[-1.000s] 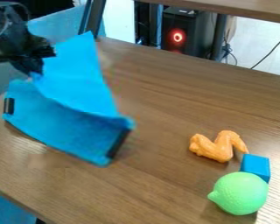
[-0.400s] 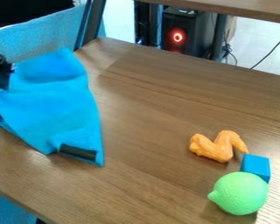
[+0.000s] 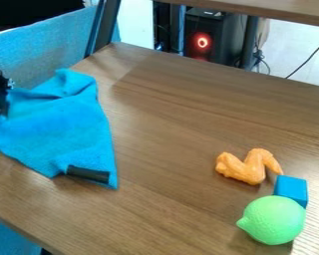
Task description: Fold the cloth from top right to bottom left
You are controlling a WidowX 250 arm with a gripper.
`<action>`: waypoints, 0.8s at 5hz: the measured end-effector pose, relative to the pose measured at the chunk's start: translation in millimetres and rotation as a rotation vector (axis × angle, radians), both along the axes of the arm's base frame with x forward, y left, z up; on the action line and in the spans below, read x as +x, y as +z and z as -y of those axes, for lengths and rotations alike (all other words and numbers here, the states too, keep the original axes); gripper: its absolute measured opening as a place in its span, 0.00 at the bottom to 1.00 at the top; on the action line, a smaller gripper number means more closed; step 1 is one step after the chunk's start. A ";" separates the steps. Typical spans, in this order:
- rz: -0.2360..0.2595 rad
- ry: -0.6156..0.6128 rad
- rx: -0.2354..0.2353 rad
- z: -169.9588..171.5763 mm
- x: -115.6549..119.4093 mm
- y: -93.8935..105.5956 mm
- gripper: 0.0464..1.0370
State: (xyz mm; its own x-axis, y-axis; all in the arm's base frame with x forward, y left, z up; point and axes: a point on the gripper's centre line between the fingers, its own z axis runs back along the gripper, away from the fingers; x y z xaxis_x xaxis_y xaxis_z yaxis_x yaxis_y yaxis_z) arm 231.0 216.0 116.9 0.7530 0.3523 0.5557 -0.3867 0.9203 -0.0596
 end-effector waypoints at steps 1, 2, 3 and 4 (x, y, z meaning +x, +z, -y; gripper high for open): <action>-0.018 0.007 0.025 2.2 10.7 6.0 0.72; -0.029 0.032 0.042 6.1 25.4 16.1 0.96; -0.019 -0.052 0.077 25.7 52.5 33.2 0.96; -0.052 -0.155 0.079 55.2 85.1 65.9 0.96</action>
State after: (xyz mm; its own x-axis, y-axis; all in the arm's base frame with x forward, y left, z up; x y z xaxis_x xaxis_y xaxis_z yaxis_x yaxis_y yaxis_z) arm 316.1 160.8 182.8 0.8232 0.1865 0.5363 -0.2405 0.9701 0.0318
